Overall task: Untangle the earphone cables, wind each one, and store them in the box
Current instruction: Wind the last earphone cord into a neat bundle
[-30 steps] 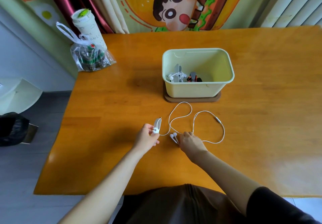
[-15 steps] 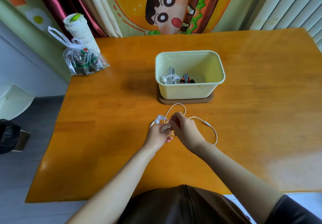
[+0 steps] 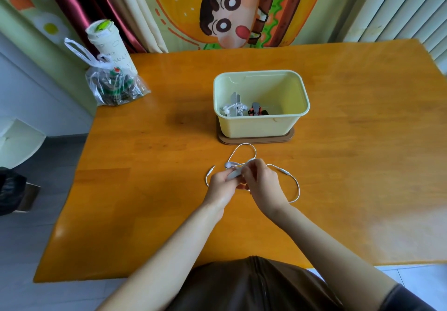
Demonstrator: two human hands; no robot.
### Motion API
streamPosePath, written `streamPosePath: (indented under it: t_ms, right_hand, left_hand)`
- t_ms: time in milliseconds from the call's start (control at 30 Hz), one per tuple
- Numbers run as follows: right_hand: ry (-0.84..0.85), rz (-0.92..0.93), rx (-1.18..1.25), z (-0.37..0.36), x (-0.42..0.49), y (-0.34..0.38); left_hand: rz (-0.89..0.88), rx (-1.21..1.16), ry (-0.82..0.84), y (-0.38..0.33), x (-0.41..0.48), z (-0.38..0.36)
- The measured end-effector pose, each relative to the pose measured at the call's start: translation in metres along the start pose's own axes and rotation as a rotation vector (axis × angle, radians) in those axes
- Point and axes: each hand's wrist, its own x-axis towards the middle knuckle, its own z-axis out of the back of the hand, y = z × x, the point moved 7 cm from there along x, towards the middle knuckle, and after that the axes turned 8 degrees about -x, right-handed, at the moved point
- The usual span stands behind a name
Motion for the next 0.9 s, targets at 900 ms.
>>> streamPosePath:
  t_ms: [900]
  right_hand:
    - [-0.050, 0.117, -0.090, 0.011, -0.006, 0.019]
  left_hand:
    - [0.248, -0.588, 0.025, 0.009, 0.001, -0.009]
